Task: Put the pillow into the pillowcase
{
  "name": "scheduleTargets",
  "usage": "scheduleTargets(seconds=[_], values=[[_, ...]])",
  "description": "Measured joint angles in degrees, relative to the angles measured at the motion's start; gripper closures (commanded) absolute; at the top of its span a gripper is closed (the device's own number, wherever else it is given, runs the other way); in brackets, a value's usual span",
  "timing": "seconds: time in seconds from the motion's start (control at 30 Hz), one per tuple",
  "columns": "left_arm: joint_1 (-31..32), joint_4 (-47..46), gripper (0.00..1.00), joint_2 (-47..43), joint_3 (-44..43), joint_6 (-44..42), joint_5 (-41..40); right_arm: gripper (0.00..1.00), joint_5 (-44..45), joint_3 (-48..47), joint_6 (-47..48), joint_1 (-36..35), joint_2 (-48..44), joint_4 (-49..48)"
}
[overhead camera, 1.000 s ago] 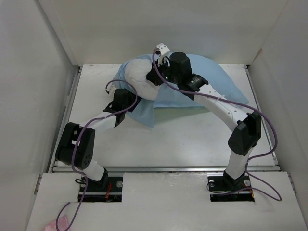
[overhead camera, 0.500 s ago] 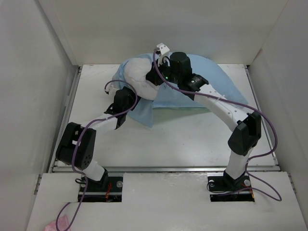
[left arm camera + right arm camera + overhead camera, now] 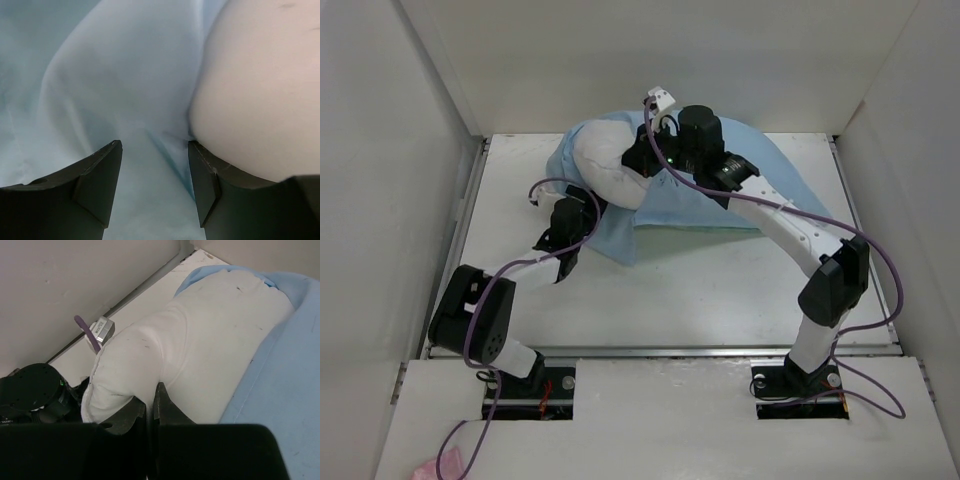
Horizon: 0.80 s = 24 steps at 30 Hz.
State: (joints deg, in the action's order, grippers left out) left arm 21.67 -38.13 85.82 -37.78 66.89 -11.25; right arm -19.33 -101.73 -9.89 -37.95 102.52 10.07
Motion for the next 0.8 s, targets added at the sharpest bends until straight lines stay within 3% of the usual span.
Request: scheduleTargets(seconds=[0.4,0.57,0.8], values=[[0.74,4.50,0.42,-12.92,2.73,-3.21,-3.61,1.00,-1.44,0.24,-0.50,0.00,-1.60,-0.17],[0.83,7.74,0.50,-5.62,-3.63,-4.20,-3.80,1.00,-1.70,0.52,-0.52,0.00,-1.60,-0.24],[0.90,9.29,0.50,4.20,-8.22,-3.87,-2.27,1.00,-2.14,1.79,-0.52,0.09,-2.36,-0.13]])
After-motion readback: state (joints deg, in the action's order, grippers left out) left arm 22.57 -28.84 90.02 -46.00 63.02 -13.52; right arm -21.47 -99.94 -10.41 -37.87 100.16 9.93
